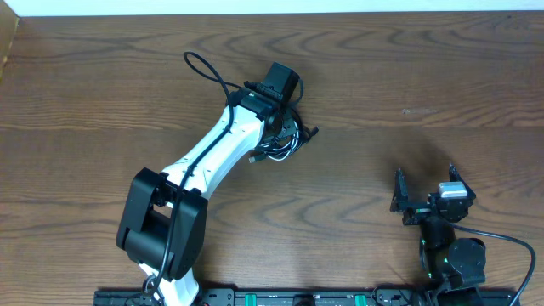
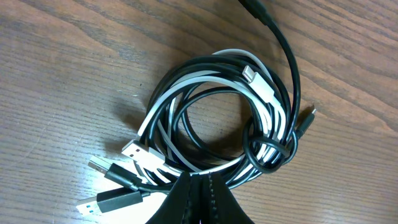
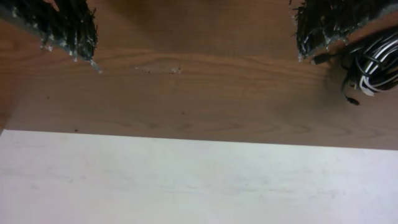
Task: Untangle cables
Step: 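Close the left gripper on a black cable loop in the bundle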
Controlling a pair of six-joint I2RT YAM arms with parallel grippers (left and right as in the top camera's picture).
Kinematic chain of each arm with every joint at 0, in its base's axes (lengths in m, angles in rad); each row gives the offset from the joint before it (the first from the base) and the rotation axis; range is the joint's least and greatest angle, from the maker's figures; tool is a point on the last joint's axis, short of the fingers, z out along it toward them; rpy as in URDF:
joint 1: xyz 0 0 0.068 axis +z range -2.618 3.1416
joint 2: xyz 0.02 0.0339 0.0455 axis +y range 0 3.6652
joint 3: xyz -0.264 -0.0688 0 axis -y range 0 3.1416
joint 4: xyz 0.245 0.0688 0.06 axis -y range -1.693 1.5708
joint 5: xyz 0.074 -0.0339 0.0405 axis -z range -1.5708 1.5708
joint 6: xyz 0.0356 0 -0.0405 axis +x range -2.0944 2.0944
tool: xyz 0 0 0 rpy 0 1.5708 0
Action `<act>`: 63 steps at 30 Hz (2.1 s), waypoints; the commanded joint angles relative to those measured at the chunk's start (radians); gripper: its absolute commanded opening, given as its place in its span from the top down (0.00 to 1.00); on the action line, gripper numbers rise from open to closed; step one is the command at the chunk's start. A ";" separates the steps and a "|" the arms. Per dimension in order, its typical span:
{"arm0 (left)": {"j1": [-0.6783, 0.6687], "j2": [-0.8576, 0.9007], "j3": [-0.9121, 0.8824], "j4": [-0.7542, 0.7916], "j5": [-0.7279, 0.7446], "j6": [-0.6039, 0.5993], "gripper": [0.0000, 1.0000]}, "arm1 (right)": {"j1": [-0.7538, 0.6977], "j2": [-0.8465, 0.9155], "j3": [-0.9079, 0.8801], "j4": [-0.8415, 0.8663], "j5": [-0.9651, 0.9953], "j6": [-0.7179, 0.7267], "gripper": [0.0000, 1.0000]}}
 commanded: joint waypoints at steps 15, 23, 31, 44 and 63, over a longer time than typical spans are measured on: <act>-0.035 0.018 -0.005 -0.004 -0.070 -0.002 0.91 | 0.008 -0.002 -0.001 -0.004 0.000 0.013 0.01; -0.035 0.018 -0.005 -0.004 -0.070 -0.002 0.83 | 0.008 -0.002 -0.001 -0.004 0.000 0.013 0.01; -0.036 0.018 -0.005 0.010 -0.089 -0.002 0.66 | 0.008 -0.002 -0.001 -0.004 0.000 0.013 0.01; -0.054 0.018 -0.005 0.057 -0.025 -0.021 0.60 | 0.008 -0.002 -0.001 -0.004 0.000 0.013 0.01; -0.158 0.081 -0.005 0.084 -0.090 -0.381 0.70 | 0.008 -0.002 -0.001 -0.004 0.000 0.013 0.01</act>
